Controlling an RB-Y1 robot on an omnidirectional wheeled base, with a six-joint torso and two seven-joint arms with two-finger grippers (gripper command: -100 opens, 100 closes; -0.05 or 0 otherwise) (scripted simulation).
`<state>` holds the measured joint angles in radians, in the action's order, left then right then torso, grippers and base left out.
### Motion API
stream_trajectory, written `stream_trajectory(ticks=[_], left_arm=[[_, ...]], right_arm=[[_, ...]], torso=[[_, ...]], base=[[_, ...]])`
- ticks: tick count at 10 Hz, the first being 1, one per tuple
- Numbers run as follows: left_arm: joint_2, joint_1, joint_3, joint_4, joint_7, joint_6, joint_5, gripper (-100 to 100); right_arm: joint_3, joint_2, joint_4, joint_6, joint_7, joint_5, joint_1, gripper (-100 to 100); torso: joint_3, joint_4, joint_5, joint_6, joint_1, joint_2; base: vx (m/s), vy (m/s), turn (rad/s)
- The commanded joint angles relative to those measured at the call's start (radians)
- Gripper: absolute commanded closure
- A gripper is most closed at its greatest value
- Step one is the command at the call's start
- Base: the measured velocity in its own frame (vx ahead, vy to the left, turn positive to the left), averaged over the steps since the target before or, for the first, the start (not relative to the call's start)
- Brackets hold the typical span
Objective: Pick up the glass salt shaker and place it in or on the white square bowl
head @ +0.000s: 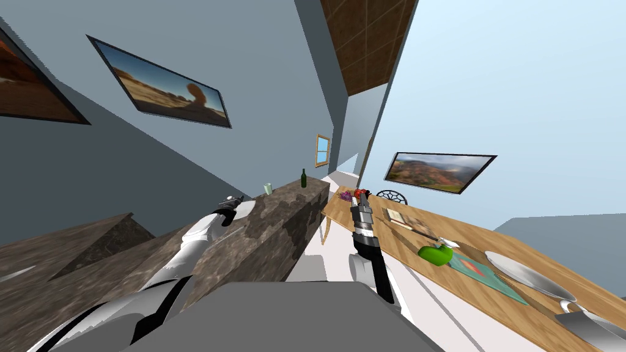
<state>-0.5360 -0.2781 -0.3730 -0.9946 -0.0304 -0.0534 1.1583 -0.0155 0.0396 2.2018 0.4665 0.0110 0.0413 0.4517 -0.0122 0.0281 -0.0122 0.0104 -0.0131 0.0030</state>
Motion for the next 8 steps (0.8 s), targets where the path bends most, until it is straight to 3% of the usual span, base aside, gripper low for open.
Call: stream_trajectory(ticks=[1, 2, 3, 4, 5, 7, 8], left_arm=[[0.000, 0.000, 0.000, 0.000, 0.000, 0.000, 0.000, -100], [0.000, 0.000, 0.000, 0.000, 0.000, 0.000, 0.000, -100], [0.000, 0.000, 0.000, 0.000, 0.000, 0.000, 0.000, 0], [-0.050, 0.050, 0.047, -0.038, -0.050, -0.049, -0.025, -100], [-0.079, 0.062, 0.047, -0.038, -0.079, -0.049, -0.025, -100], [-0.079, 0.062, 0.047, -0.038, -0.088, -0.049, -0.029, -100], [-0.137, 0.118, 0.093, -0.076, -0.135, -0.099, -0.050, -100]], right_arm=[[0.000, 0.000, 0.000, 0.000, 0.000, 0.000, 0.000, 0], [0.000, 0.000, 0.000, 0.000, 0.000, 0.000, 0.000, 0], [0.000, 0.000, 0.000, 0.000, 0.000, 0.000, 0.000, 0], [0.000, 0.000, 0.000, 0.000, 0.000, 0.000, 0.000, 0], [0.000, 0.000, 0.000, 0.000, 0.000, 0.000, 0.000, 0], [0.000, 0.000, 0.000, 0.000, 0.000, 0.000, 0.000, 0], [0.000, 0.000, 0.000, 0.000, 0.000, 0.000, 0.000, 0]], torso=[[0.000, 0.000, 0.000, 0.000, 0.000, 0.000], [0.000, 0.000, 0.000, 0.000, 0.000, 0.000], [0.000, 0.000, 0.000, 0.000, 0.000, 0.000], [0.000, 0.000, 0.000, 0.000, 0.000, 0.000], [0.000, 0.000, 0.000, 0.000, 0.001, 0.000], [0.000, 0.000, 0.000, 0.000, 0.001, 0.000], [0.000, 0.000, 0.000, 0.000, 0.001, 0.000]], base=[[0.000, 0.000, 0.000], [0.000, 0.000, 0.000], [0.000, 0.000, 0.000], [0.013, -0.029, -0.133], [0.017, -0.031, -0.061], [0.004, -0.007, 0.010], [0.014, -0.030, -0.141]])
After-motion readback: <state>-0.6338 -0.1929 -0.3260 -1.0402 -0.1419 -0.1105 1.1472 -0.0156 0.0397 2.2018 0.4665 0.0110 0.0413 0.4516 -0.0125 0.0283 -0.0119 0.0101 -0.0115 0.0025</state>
